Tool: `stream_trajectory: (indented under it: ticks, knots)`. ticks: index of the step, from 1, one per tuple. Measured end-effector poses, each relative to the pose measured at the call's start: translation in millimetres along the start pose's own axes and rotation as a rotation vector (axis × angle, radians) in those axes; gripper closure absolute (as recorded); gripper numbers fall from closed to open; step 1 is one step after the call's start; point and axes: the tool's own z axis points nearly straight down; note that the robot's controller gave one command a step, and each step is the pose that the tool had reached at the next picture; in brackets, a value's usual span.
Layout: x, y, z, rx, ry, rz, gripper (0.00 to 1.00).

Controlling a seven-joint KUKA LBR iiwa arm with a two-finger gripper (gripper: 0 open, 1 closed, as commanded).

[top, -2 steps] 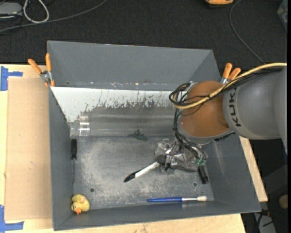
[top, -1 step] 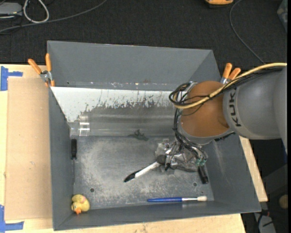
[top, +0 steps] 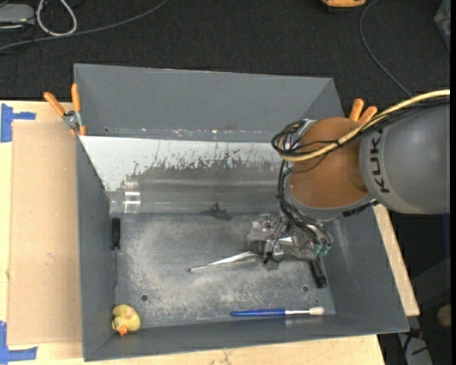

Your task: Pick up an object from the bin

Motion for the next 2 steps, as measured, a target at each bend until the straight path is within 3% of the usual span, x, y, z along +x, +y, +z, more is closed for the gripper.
stream_trajectory:
  ticks: [1, 2]
  knots:
    - [-1.6, 0.4, -36.6, 0.001, -0.007, 0.001, 1.00]
    - [-2.6, 1.0, -49.7, 0.001, -0.013, 0.003, 1.00]
